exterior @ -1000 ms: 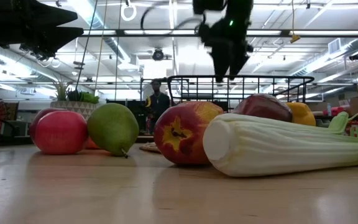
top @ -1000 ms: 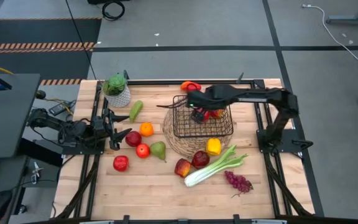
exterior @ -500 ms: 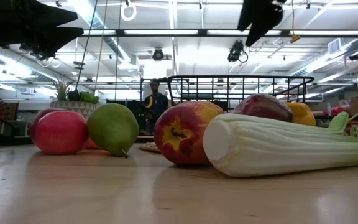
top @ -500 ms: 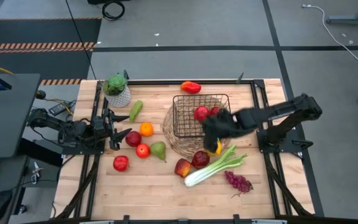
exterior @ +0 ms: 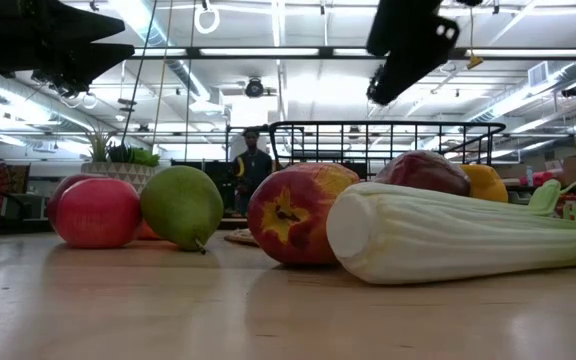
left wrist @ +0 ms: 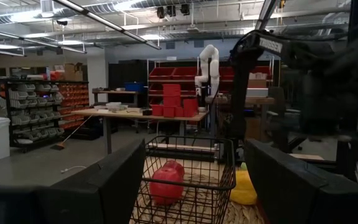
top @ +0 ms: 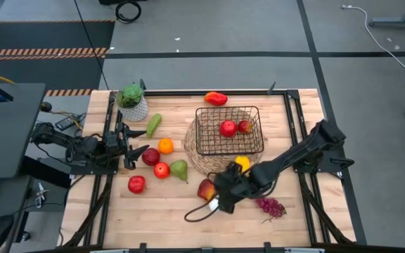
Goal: Build produce basket
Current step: Put the dark apple into the black wire basket
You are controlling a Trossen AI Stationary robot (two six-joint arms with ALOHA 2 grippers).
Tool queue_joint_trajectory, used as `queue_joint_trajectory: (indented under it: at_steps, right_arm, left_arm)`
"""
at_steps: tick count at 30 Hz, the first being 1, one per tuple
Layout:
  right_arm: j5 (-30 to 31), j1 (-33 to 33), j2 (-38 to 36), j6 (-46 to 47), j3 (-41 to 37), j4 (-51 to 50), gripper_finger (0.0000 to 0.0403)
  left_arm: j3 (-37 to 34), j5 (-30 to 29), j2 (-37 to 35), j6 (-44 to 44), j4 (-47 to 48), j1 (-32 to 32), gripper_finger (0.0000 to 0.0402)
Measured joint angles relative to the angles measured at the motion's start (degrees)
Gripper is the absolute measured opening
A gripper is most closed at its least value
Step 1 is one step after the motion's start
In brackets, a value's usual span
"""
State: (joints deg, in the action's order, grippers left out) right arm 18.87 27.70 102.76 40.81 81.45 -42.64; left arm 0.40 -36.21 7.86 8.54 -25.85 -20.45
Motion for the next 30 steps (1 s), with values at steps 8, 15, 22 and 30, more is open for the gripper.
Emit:
queue_joint_trajectory:
  at_steps: [8,15,22,30]
  right_arm:
    - [-5.46,-1.55,8.27,-13.11,5.92,3.94,0.0396]
    - [-6.58,-2.18,15.63,-37.77,16.68,-2.31,0.0396]
    - [-6.98,-4.04,18.29,-51.25,20.4,-8.89,0.0396]
    - [-12.98,-8.45,19.06,-55.72,20.55,-8.87,0.0395]
  left_arm:
    - [0.0,0.02,0.0,0.0,0.01,0.02,0.0281]
    - [0.0,0.02,0.0,-0.02,-0.01,0.0,0.0281]
    - [0.0,0.0,0.02,0.0,-0.01,0.02,0.0281]
    - [0.0,0.0,0.02,-0.02,0.01,0.02,0.0281]
